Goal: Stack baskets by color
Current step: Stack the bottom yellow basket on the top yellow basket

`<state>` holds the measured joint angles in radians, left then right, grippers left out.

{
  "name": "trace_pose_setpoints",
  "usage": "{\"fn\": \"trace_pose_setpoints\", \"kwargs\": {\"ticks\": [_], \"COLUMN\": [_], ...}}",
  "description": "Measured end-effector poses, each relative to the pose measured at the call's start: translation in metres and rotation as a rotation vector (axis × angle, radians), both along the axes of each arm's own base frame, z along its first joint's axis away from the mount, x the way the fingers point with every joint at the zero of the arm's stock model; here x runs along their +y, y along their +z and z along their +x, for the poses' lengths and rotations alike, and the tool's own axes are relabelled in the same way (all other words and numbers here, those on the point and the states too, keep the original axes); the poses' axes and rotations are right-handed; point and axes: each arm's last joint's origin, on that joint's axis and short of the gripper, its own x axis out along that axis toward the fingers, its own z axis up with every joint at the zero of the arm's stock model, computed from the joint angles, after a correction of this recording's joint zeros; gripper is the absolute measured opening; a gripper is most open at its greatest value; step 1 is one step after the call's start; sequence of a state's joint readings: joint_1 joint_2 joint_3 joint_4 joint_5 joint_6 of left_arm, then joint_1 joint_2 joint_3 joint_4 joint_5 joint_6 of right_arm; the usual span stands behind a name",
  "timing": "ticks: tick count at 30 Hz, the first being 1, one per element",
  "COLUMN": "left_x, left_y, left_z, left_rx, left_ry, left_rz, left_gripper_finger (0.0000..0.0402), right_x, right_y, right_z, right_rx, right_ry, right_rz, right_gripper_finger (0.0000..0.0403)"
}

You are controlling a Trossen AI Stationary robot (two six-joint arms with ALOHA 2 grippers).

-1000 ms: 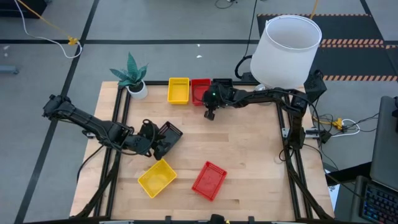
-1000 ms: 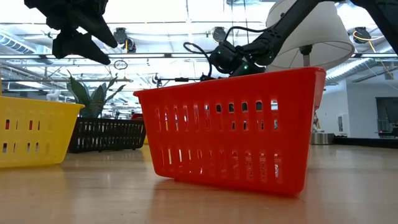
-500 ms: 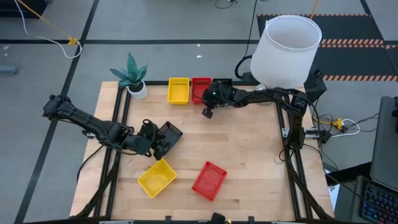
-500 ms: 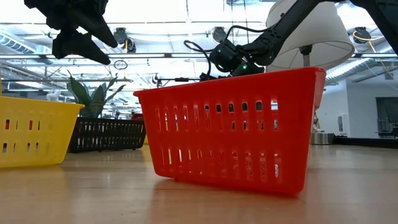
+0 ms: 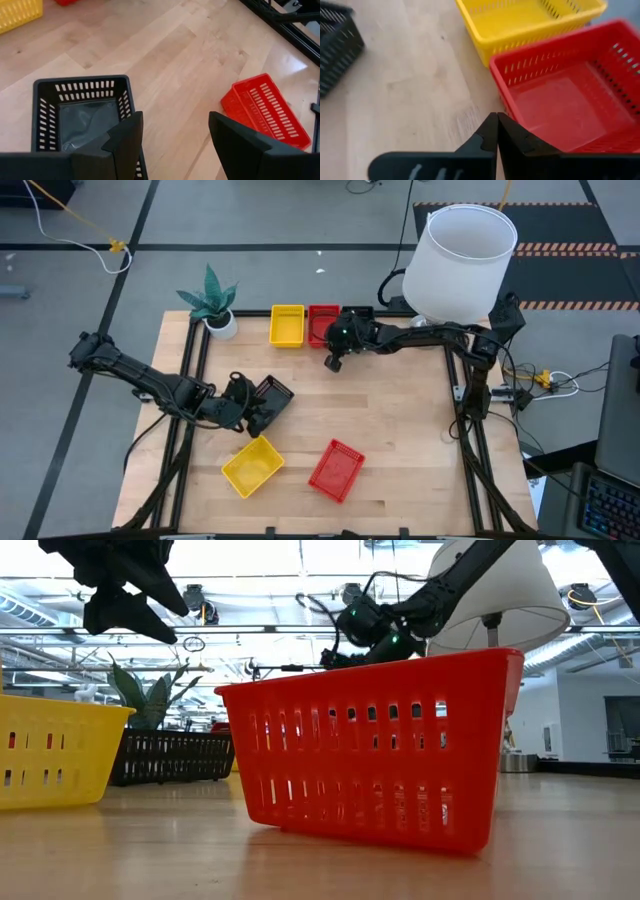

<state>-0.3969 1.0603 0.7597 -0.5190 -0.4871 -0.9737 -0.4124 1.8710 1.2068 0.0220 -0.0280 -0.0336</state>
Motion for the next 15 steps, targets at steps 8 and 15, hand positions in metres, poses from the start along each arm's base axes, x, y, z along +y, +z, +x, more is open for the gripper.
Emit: {"fn": "trace_pose_setpoints", "kwargs": {"ticks": [8, 15], "left_x": [-0.004, -0.003], "left_y": [-0.001, -0.004], "left_z": [-0.001, -0.003], "left_rx": [0.024, 0.096], "left_ry": [-0.062, -0.176], "left_rz": [-0.027, -0.036], "left_gripper_finger": [0.0227, 0.0227], "right_x": [0.024, 0.062], "right_y": [0.052, 0.093], "right_z": [-0.017, -0.041], "right_rx": [-0.061, -0.069], "right_ry": [-0.012, -0.014], "right_rz": [0.048, 0.144], "right_gripper_finger": [0.0000, 0.0000]}}
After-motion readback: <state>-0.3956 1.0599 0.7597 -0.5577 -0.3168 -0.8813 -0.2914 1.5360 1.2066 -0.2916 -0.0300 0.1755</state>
